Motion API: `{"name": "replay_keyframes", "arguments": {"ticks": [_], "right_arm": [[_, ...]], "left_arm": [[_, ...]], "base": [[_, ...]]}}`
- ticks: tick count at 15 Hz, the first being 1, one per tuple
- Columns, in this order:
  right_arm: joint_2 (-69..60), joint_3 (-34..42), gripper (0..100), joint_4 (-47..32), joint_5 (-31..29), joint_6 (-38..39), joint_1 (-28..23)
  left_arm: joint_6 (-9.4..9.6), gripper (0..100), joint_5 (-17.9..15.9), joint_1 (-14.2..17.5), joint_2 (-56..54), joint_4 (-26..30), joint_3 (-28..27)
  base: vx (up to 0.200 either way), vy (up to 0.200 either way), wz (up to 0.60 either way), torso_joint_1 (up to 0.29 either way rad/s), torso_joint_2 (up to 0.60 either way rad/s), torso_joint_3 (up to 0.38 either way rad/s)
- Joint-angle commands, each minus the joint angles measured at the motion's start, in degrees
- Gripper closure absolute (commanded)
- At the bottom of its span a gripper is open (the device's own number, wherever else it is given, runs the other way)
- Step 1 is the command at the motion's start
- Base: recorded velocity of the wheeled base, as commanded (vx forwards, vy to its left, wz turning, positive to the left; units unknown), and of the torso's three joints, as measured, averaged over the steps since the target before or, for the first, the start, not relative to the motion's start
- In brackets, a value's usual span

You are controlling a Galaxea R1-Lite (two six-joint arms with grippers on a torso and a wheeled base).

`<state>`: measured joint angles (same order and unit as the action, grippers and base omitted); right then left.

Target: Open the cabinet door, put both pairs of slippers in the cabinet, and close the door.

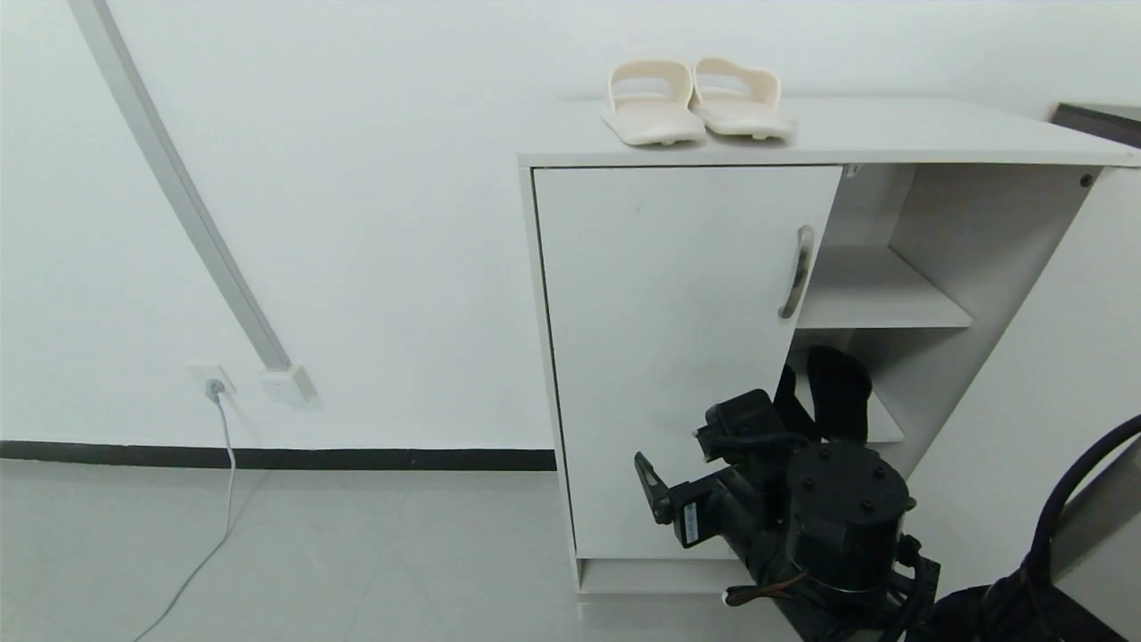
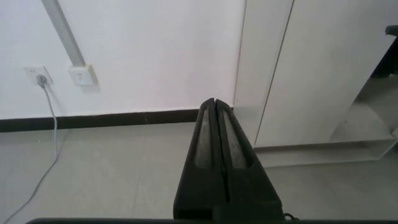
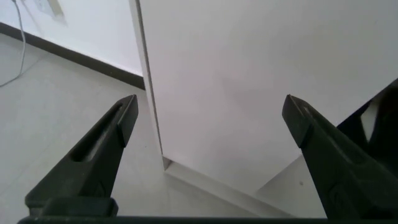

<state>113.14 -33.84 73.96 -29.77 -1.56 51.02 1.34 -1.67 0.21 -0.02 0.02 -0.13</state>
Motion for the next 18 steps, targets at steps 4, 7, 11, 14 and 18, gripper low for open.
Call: {"name": "replay_keyframes", "arguments": {"ticks": [4, 7, 11, 14, 18], "right_arm": [[0.15, -0.08, 0, -0.04, -0.03, -0.02, -0.13], [-0.11, 0.00, 0, 0.04, -0.03, -0.11, -0.13], [0.24, 0.00, 0, -0.04, -0.03, -0.02, -0.13], [0.33, 0.00, 0, -0.04, -0.03, -0.02, -0.13], [0.59, -0.08, 0, -0.04, 0.06, -0.02, -0.13]], "left_arm": [[0.07, 100, 0.00, -0.03, 0.02, 0.06, 0.05], [-0.02, 100, 0.00, -0.03, 0.02, 0.06, 0.05], [-0.02, 100, 0.00, -0.03, 0.02, 0.06, 0.05], [-0.02, 100, 0.00, -0.03, 0.02, 0.06, 0.05], [-0.02, 100, 0.00, -0.03, 0.02, 0.06, 0.05]], "base": [[0.000, 0.000, 0.00, 0.089, -0.48, -0.347], [0.000, 0.000, 0.00, 0.134, -0.46, -0.326], [0.000, 0.000, 0.00, 0.163, -0.47, -0.320], [0.000, 0.000, 0.00, 0.189, -0.50, -0.313], [0.000, 0.000, 0.00, 0.211, -0.52, -0.315]]}}
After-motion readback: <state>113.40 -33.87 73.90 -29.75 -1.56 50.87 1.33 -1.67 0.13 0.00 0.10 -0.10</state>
